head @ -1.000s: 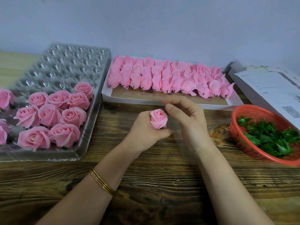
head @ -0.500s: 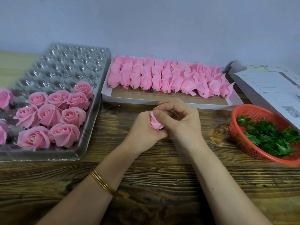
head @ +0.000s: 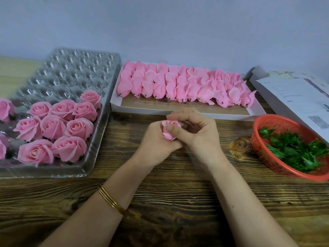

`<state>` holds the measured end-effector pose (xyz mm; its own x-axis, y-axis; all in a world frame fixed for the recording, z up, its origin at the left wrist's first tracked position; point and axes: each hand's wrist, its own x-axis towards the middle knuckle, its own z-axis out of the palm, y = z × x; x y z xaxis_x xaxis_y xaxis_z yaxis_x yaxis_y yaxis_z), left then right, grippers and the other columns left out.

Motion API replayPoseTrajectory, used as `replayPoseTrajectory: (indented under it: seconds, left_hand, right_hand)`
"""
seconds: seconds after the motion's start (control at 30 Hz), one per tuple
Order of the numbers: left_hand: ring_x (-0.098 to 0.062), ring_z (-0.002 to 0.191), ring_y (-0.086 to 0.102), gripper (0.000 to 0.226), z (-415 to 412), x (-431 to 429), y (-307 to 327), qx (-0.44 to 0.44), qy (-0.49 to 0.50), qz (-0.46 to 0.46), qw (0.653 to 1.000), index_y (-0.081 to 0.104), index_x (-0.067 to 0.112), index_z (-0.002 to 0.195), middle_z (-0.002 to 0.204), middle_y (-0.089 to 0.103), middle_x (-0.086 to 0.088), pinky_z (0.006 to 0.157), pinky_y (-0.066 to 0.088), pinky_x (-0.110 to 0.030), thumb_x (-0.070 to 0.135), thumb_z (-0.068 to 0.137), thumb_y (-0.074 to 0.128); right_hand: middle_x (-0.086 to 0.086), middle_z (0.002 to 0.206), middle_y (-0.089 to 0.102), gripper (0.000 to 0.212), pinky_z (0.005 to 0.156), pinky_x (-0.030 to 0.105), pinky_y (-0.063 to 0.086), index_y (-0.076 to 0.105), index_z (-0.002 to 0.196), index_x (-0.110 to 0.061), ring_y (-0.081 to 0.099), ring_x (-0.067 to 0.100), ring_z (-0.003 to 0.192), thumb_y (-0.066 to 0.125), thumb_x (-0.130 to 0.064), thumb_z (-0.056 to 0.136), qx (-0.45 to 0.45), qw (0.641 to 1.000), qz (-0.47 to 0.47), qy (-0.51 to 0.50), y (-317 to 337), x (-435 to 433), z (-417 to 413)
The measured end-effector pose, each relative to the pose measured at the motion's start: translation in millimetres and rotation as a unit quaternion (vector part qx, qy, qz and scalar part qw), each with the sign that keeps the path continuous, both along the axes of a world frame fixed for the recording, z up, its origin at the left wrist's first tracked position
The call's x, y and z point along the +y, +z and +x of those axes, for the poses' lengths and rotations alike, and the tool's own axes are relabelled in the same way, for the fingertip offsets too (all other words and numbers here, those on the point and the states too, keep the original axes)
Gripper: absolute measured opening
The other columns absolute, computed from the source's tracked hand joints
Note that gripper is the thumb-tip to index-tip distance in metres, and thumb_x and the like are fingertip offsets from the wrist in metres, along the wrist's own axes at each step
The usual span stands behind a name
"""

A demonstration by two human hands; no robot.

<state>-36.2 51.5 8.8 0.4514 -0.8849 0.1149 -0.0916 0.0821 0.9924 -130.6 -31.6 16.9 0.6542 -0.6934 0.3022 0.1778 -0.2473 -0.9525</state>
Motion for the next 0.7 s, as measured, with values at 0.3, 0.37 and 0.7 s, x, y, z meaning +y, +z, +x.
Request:
replayPoseTrajectory:
  seconds: [0.3,0.37,0.7]
  left_hand:
    - [-0.023,0.1,0.071,0.028,0,2,2,0.045,0.008,0.004,0.999,0.071,0.0,0.107,0.101,0.075,-0.012,0.094,0.056,-0.041,-0.007,0.08,0.074]
    - [-0.027,0.102,0.07,0.029,0,1,2,0.059,0.007,0.002,0.998,0.07,-0.002,0.108,0.103,0.075,-0.015,0.095,0.055,-0.043,-0.009,0.08,0.073]
    - [-0.015,0.059,0.049,0.024,2,2,2,0.086,-0.063,0.025,0.994,0.059,0.007,0.073,0.064,0.054,-0.005,0.058,0.043,-0.025,-0.011,0.078,0.074]
  right_hand:
    - [0.006,0.098,0.07,0.023,0.095,0.045,0.053,0.078,0.091,-0.017,0.067,0.025,0.098,0.082,-0.014,0.069,-0.016,0.999,0.037,0.007,-1,1,1]
    - [0.01,0.099,0.069,0.024,0.097,0.048,0.052,0.078,0.093,-0.014,0.066,0.028,0.098,0.081,-0.013,0.069,-0.019,0.998,0.053,0.01,0,2,1]
    - [0.003,0.08,0.073,0.013,0.073,0.026,0.053,0.08,0.088,-0.014,0.065,0.014,0.076,0.073,-0.013,0.076,-0.035,0.965,0.228,0.124,13,-6,-9]
